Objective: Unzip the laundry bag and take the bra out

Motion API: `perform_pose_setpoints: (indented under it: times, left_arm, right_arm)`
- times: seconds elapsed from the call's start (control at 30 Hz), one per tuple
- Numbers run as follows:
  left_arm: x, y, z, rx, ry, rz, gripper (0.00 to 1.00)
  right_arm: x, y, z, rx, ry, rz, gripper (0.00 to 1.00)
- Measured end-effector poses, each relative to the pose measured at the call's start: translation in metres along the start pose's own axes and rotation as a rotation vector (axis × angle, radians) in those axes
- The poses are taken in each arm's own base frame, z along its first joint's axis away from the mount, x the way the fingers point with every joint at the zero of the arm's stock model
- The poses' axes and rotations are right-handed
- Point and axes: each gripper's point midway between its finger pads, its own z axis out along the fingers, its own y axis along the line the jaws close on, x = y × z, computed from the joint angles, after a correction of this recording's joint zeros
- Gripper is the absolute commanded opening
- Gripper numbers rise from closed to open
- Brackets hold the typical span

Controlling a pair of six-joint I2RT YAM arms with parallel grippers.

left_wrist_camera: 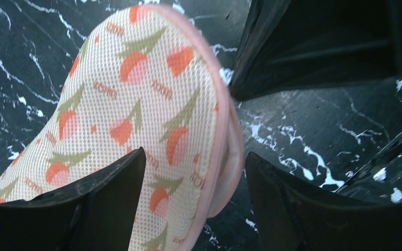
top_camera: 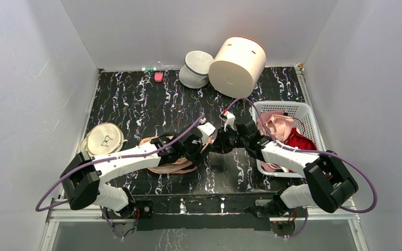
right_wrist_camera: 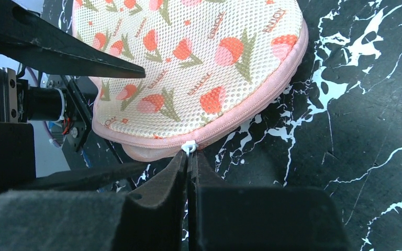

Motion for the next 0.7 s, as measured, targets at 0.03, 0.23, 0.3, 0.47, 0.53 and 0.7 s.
perform_pose_setpoints:
  times: [0.03,0.23,0.3,0.47,0.53,0.7]
  left_arm:
    - [-0.004,-0.002,0.001,0.007,-0.01,-0.002,0.7]
    - [-0.013,-0.008,0.014,0.021,-0.006,-0.002,0.67]
    - [-0.009,-0.008,0.019,0.019,0.011,0.001,0.64]
    - [-0.005,-0.006,0.024,0.004,0.03,0.005,0.45]
    - [-0.006,-0.005,0.024,-0.003,0.029,0.004,0.37]
    - [-0.006,-0.003,0.024,-0.015,0.029,0.004,0.2]
  right_arm:
    - [0.0,0.001,0.0,-0.004,0.0,-0.001,0.0]
    - [0.0,0.004,0.0,-0.013,0.0,0.005,0.0]
    - [0.0,0.005,0.0,-0.014,0.001,0.004,0.0]
    - [0.001,0.005,0.001,-0.015,0.003,0.01,0.0]
    - [0.001,0.005,0.001,-0.015,0.002,0.009,0.0]
    - [0.0,0.005,0.0,-0.012,-0.001,0.008,0.0]
